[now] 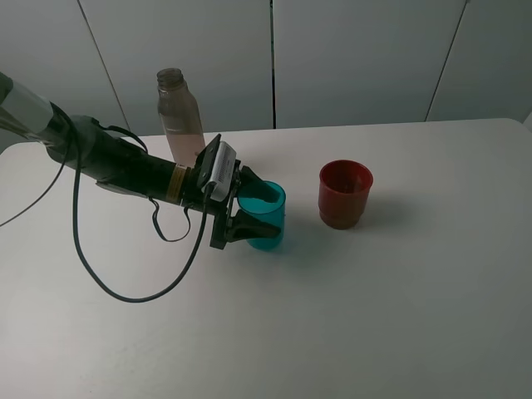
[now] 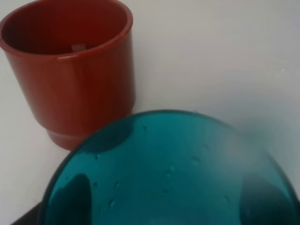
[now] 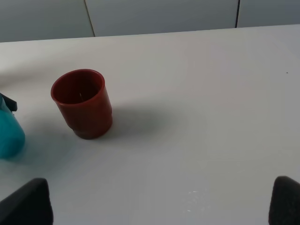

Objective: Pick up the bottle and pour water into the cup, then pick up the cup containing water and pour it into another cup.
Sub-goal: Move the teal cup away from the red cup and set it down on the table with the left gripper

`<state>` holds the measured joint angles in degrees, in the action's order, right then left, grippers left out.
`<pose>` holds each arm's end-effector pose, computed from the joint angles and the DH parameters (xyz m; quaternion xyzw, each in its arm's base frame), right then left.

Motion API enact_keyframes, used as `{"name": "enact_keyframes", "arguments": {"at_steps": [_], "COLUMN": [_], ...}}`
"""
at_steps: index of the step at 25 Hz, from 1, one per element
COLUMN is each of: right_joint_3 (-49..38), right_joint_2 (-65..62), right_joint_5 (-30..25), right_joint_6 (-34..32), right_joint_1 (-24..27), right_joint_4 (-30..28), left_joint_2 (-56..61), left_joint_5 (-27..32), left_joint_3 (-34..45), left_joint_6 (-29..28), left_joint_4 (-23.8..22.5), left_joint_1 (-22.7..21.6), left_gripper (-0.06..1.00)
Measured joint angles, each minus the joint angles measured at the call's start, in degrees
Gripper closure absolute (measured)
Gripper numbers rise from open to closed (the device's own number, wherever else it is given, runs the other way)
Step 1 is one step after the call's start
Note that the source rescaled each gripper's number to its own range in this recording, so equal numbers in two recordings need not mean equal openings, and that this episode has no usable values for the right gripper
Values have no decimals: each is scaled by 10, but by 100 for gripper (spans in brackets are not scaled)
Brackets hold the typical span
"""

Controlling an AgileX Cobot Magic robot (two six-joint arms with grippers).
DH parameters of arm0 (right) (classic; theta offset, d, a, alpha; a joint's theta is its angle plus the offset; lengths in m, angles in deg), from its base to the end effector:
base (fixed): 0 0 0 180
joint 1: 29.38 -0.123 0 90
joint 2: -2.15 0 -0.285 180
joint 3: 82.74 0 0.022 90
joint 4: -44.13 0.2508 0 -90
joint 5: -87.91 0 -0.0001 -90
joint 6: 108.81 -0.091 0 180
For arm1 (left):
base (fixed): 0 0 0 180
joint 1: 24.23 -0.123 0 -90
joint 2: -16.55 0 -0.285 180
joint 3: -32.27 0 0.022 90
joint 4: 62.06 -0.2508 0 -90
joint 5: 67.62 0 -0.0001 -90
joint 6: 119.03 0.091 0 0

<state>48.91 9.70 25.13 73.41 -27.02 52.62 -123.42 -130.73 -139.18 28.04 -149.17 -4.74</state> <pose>-0.0074 0.0123 0.2762 -0.0034 0.8579 0.0535 0.5111 0.3434 -0.2075 0.0709 0.6009 0.5657 -0.4037 0.3949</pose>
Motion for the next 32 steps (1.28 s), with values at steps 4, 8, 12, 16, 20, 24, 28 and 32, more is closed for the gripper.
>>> {"name": "enact_keyframes", "arguments": {"at_steps": [4,8,12,16,20,24,28,32], "right_joint_3": [0,0,0,0,0,0,0,0], "right_joint_2": [0,0,0,0,0,0,0,0], "right_joint_5": [0,0,0,0,0,0,0,0], "right_joint_6": [0,0,0,0,0,0,0,2], "right_joint_1": [0,0,0,0,0,0,0,0], "right_joint_4": [0,0,0,0,0,0,0,0], "left_joint_2": [0,0,0,0,0,0,1,16], "left_joint_5": [0,0,0,0,-3,-10,-14,-18], "left_joint_3": [0,0,0,0,0,0,0,0], "left_joint_6": [0,0,0,0,1,1,-5,-9], "left_joint_4": [-1,-1,-1,-1,-1,-1,-1,-4], "left_joint_1": [0,0,0,0,0,0,0,0], "left_gripper": [87,87,77,22,-2,-2,-2,-2]}}
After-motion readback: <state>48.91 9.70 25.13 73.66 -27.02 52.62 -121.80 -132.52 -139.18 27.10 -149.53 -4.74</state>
